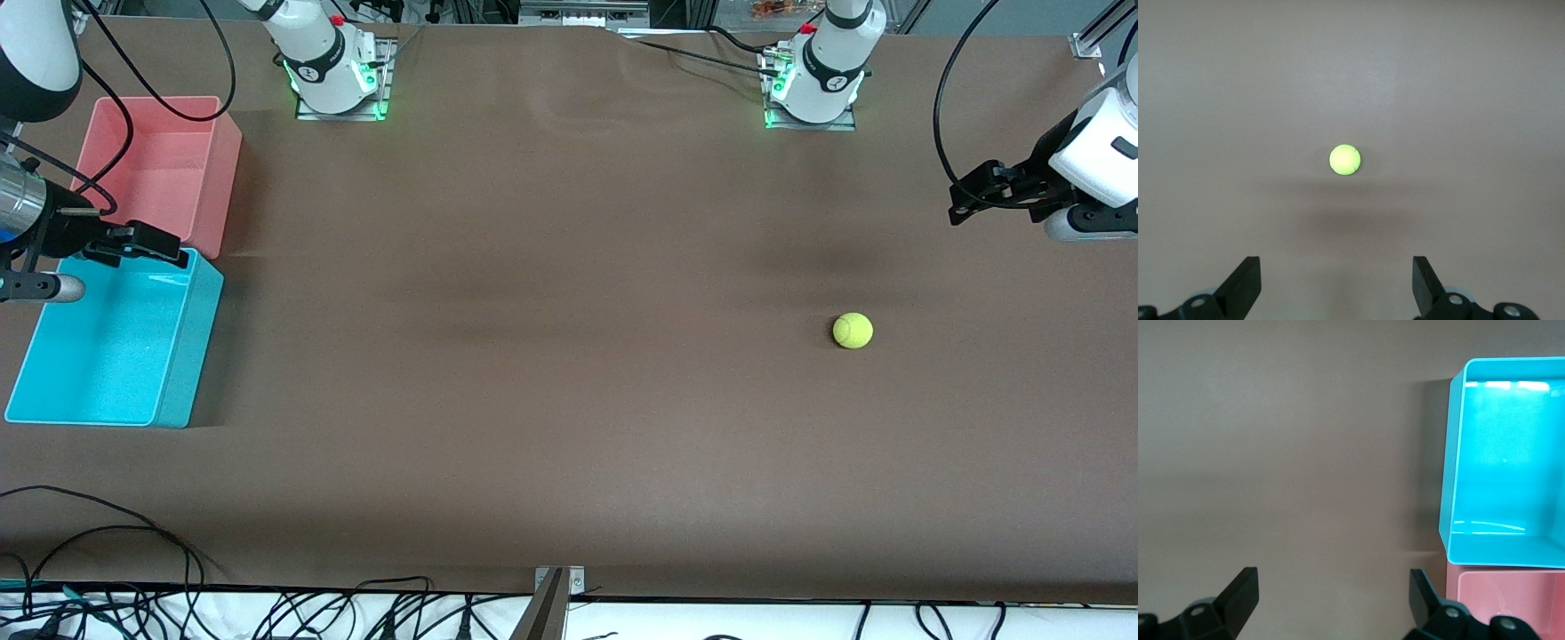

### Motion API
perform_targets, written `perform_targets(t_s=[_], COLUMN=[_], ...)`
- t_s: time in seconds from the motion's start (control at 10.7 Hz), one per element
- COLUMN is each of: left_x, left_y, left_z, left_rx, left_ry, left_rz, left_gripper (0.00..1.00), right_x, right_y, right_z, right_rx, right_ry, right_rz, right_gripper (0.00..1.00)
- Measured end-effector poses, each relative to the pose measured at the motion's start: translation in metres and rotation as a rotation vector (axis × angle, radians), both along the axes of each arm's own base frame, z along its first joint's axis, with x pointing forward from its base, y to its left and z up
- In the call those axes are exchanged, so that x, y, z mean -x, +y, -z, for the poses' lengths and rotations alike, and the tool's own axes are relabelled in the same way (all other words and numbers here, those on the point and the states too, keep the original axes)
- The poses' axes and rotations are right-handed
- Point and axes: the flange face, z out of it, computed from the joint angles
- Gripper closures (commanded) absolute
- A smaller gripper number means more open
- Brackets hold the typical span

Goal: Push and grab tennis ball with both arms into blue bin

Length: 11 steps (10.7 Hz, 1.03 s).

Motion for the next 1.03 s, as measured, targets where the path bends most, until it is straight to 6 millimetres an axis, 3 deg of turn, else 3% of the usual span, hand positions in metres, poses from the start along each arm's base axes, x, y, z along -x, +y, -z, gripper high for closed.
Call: perform_targets(t_s=[0.47,0.75,1.03], left_x=[0.0,0.0,0.0], left_y=[0.001,0.017,0.02], left_z=[-0.001,-0.004,-0.005], left_rx=[0.0,0.0,0.0], left_ry=[-0.001,-0.009,-0.01], left_rz=[-0.004,-0.035,-0.04], left_gripper=[0.0,0.0,0.0], right_x=[0.0,-0.001,-0.001], right_y=[0.0,0.0,-0.001], right_z=[0.0,0.002,0.003], right_rx=[0.0,0.0,0.0], right_ry=[0.0,0.003,0.005], right_rz=[0.0,0.001,0.002], right_gripper=[0.0,0.0,0.0])
